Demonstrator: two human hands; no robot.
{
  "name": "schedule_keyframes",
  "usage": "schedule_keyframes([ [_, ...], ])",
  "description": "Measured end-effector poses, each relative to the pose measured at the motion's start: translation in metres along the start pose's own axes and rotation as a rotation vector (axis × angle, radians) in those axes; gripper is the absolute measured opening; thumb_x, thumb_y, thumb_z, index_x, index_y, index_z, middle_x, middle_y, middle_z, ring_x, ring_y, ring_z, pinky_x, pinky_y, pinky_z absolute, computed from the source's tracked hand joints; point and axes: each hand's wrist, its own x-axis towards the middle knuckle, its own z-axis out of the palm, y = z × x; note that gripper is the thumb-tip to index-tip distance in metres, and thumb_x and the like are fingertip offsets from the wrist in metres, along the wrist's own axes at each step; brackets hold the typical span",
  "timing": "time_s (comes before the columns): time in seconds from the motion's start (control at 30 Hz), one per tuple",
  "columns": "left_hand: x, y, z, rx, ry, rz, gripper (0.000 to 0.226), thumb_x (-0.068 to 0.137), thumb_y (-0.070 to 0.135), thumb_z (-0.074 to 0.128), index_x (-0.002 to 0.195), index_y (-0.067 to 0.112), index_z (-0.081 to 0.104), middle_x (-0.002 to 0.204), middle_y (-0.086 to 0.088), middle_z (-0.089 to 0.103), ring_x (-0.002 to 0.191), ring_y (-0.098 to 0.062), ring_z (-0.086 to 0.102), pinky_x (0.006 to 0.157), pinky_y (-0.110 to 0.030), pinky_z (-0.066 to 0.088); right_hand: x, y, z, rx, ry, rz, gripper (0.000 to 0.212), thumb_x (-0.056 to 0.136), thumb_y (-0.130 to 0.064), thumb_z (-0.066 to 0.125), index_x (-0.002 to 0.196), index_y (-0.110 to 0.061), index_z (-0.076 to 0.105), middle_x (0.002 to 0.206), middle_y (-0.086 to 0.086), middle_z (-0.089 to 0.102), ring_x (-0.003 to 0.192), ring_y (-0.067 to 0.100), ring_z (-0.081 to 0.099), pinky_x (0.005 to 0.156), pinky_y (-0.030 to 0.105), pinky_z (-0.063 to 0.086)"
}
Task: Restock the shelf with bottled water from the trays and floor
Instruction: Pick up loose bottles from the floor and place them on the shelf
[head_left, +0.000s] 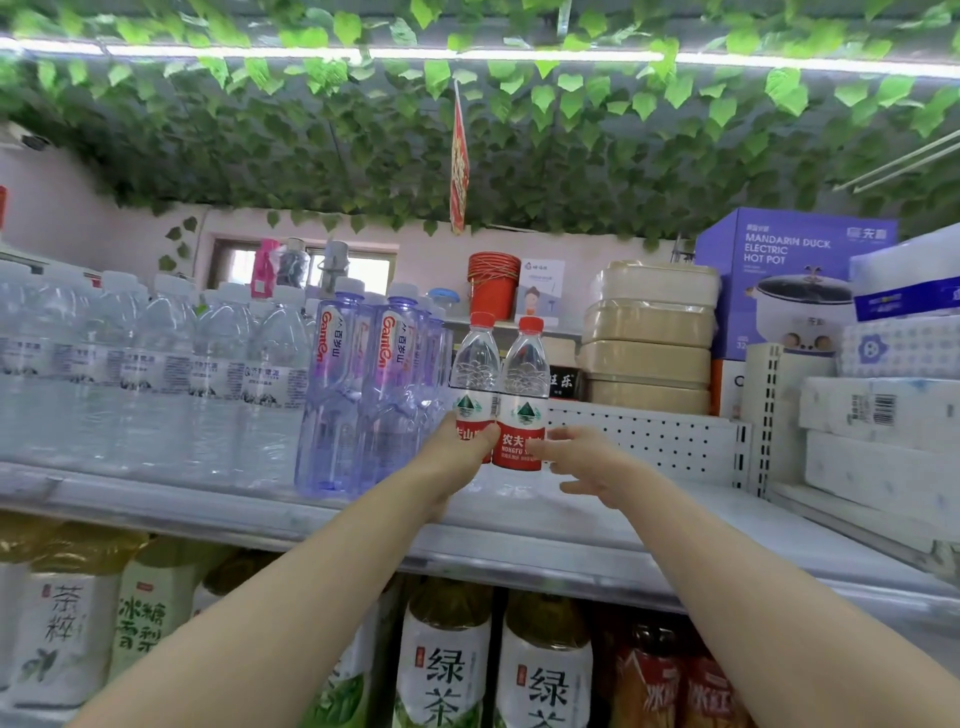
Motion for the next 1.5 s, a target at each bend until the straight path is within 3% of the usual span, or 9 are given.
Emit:
schedule_keyframes([
  [0.13, -0.011, 0.004, 0.004, 0.139, -0.01, -0.009, 0.046, 0.096, 0.037, 0.064, 0.135, 0.017, 0.05, 0.127, 0.002, 0.061, 0.122, -0.02, 0.053, 0.106, -0.038, 0.04, -0.032, -0.006, -0.013, -0.165, 0.127, -0.059, 0.077, 0.086, -0.042, 0.08, 0.149, -0.013, 0.046, 0.141, 0.009, 0.056, 0.123, 0.028, 0.057, 0.106, 0.045, 0.049],
  [0.27, -0.034, 0.011, 0.001, 0.243, 0.011, 0.062, 0.039, 0.089, 0.029, 0.074, 0.12, 0.021, 0.052, 0.116, 0.002, 0.063, 0.109, -0.019, 0.058, 0.094, -0.033, 0.044, -0.077, -0.016, -0.026, -0.363, 0.173, -0.159, 0.079, 0.083, -0.038, 0.082, 0.149, -0.017, 0.045, 0.147, 0.009, 0.052, 0.132, 0.028, 0.051, 0.112, 0.044, 0.043],
  [0.4, -0.063, 0.012, -0.014, 0.447, 0.094, 0.19, 0.063, 0.079, 0.028, 0.082, 0.133, 0.017, 0.052, 0.123, -0.004, 0.064, 0.114, -0.024, 0.06, 0.102, -0.043, 0.049, -0.123, -0.025, -0.03, -0.529, 0.218, -0.205, 0.076, 0.083, -0.037, 0.082, 0.149, -0.024, 0.046, 0.149, 0.005, 0.051, 0.135, 0.025, 0.05, 0.112, 0.044, 0.043],
  [0.53, -0.106, 0.001, -0.036, 0.599, 0.082, 0.224, 0.082, 0.08, 0.036, 0.078, 0.15, 0.018, 0.038, 0.149, -0.009, 0.045, 0.139, -0.03, 0.039, 0.115, -0.048, 0.034, -0.177, -0.021, -0.015, -0.586, 0.242, -0.23, 0.074, 0.081, -0.044, 0.082, 0.146, -0.027, 0.048, 0.149, 0.003, 0.052, 0.135, 0.024, 0.05, 0.111, 0.044, 0.043],
  [0.83, -0.25, -0.047, -0.075, 0.605, 0.003, 0.078, 0.067, 0.097, 0.048, 0.055, 0.152, 0.016, 0.035, 0.154, -0.016, 0.033, 0.142, -0.034, 0.029, 0.114, -0.044, 0.028, -0.316, 0.026, 0.059, -0.58, 0.189, -0.059, 0.065, 0.097, -0.056, 0.056, 0.151, -0.023, 0.042, 0.15, 0.011, 0.049, 0.137, 0.03, 0.046, 0.108, 0.043, 0.043],
  [1.13, -0.331, -0.087, -0.072, 0.617, -0.113, -0.004, 0.064, 0.096, 0.048, 0.054, 0.149, 0.017, 0.037, 0.151, -0.018, 0.035, 0.14, -0.037, 0.03, 0.113, -0.049, 0.033, -0.412, 0.064, 0.09, -0.609, 0.128, 0.054, 0.072, 0.094, -0.055, 0.061, 0.153, -0.021, 0.039, 0.152, 0.007, 0.047, 0.14, 0.029, 0.043, 0.108, 0.043, 0.043],
  [1.3, -0.354, -0.113, -0.054, 0.629, -0.15, -0.047, 0.064, 0.096, 0.051, 0.053, 0.149, 0.018, 0.039, 0.149, -0.015, 0.038, 0.139, -0.034, 0.031, 0.111, -0.048, 0.035, -0.429, 0.097, 0.094, -0.573, 0.123, 0.093, 0.071, 0.094, -0.051, 0.066, 0.152, -0.02, 0.041, 0.153, 0.004, 0.047, 0.136, 0.024, 0.048, 0.095, 0.032, 0.045],
  [1.5, -0.367, -0.153, -0.01, 0.651, -0.223, -0.123, 0.067, 0.093, 0.046, 0.062, 0.15, 0.02, 0.038, 0.154, -0.015, 0.032, 0.145, -0.036, 0.024, 0.114, -0.05, 0.032, -0.429, 0.155, 0.089, -0.624, 0.067, 0.187, 0.075, 0.088, -0.049, 0.073, 0.151, -0.024, 0.042, 0.145, 0.01, 0.049, 0.129, 0.029, 0.052, 0.101, 0.039, 0.046],
])
